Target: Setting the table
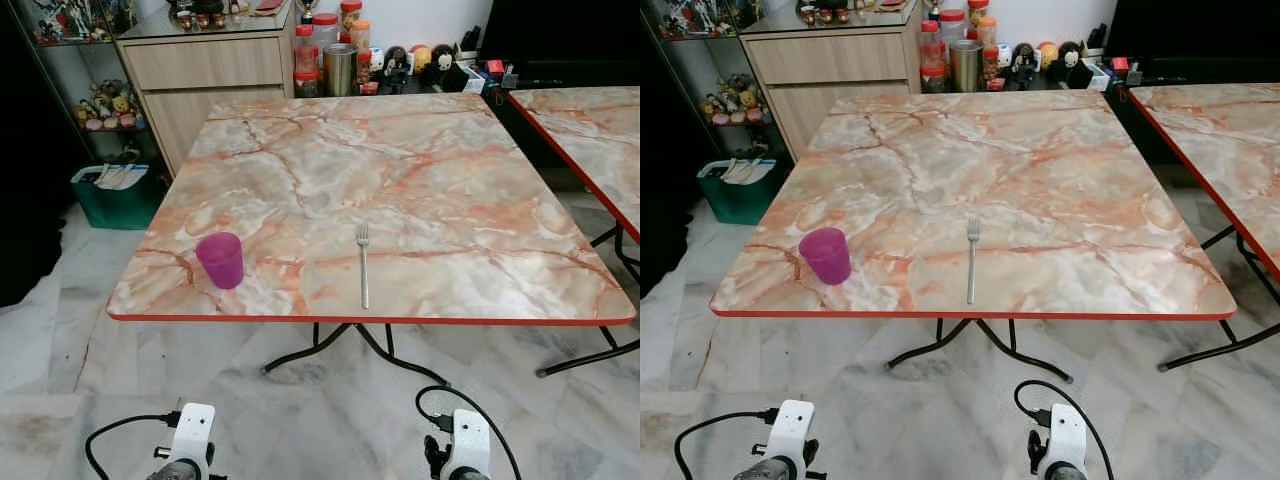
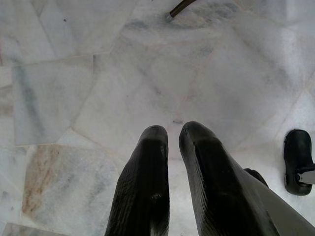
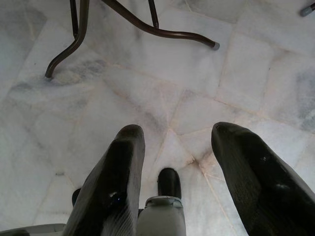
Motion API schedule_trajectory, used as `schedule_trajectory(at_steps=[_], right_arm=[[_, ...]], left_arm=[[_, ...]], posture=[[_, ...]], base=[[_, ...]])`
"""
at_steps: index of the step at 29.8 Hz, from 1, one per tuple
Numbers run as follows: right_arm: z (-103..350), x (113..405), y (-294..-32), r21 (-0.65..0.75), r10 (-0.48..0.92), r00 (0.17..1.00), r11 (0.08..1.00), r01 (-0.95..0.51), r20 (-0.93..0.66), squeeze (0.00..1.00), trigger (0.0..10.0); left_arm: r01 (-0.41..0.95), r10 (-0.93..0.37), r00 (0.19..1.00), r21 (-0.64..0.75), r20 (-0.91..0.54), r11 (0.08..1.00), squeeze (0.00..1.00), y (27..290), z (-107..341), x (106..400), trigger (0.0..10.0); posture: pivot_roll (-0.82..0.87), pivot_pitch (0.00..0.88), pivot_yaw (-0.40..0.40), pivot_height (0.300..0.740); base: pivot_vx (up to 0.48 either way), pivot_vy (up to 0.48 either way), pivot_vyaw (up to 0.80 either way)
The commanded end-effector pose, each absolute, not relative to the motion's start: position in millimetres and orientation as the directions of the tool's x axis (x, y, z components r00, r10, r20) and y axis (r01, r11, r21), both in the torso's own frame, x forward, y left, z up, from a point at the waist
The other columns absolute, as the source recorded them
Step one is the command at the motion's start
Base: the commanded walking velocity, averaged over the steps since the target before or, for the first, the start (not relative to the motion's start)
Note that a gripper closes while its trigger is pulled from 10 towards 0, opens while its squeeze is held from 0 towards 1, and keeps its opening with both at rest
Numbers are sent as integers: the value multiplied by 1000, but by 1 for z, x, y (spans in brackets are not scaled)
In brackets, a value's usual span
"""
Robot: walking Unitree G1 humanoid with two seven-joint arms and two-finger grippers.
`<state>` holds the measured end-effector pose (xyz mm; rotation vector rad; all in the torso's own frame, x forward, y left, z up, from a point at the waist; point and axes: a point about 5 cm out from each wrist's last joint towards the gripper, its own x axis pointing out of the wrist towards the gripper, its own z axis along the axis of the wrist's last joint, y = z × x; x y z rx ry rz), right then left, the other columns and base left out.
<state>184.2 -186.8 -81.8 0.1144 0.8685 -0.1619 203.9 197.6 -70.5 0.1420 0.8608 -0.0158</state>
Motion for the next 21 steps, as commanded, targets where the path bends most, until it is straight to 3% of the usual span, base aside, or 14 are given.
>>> schedule_trajectory(at_steps=[1,21], right_arm=[[-81,186,-186,38,-90,642,982,184,-761,0,10000],[-81,186,-185,40,-90,648,982,184,-757,0,10000]], left_arm=[[74,43,641,118,-767,990,0,198,-71,204,10000],[76,47,639,123,-768,990,0,199,-71,204,10000]], posture=[[0,0,34,736],[0,0,42,736]], base=[[0,0,0],[0,315,0]])
